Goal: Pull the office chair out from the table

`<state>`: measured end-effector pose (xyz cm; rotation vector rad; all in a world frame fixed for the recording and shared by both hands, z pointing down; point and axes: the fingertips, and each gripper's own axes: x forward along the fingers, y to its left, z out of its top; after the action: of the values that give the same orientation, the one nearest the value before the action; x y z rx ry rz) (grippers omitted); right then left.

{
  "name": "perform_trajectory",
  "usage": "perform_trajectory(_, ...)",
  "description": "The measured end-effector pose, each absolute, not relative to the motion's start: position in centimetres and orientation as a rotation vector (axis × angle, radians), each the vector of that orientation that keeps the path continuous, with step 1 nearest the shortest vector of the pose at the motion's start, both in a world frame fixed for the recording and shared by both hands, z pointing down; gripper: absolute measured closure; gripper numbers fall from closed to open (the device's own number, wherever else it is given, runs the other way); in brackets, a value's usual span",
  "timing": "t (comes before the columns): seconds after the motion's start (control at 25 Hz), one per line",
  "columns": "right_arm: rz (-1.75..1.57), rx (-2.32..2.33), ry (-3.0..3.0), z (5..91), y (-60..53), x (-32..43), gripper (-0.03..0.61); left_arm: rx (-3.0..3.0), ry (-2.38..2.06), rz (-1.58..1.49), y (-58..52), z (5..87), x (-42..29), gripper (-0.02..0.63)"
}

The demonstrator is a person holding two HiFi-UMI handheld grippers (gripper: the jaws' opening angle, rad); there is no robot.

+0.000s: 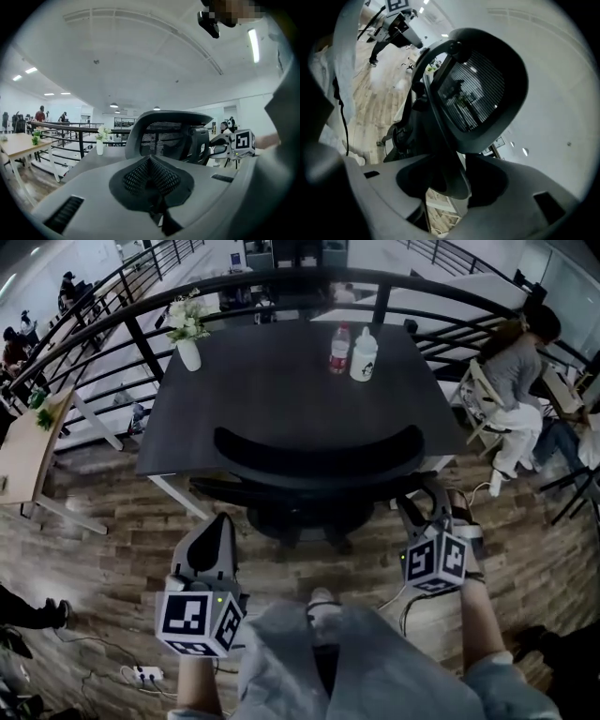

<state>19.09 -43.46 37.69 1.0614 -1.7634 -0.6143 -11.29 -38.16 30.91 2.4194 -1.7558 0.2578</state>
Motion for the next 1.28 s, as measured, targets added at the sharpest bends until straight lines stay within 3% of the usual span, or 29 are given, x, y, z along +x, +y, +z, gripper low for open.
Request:
perform_trajectory(0.28,-0.672,0.927,-1.736,38.4,-43.6,19.2,0.391,2.549,-1.963,0.761,-40.2,32.7,-12.8,0.6)
perform_trajectory(0.44,-0.721,0.863,-1.694,38.9,-43.8,19.0,0.379,2.609,-1.916,1.142,-41.5,35.4,-13.6,0.501)
perform_trajectory(0.72,-0.757,0.811,-1.667,39.2,-44.2,18.9,0.379,2.583,-1.864,1.923,-44.5,38.2,-14.9,0.432)
perform_trajectory(1.08,-0.756,0.813,-1.675,39.1,-44.2,18.8,0.379,2.522,-1.669,2.41,-45.1,38.9,-14.8,0.396)
perform_trajectory(1.28,-0.756,0.819,-1.679,39.2,-44.1,18.9,0.379,2.512,-1.628,2.484,-46.2,39.9,-14.3,0.396)
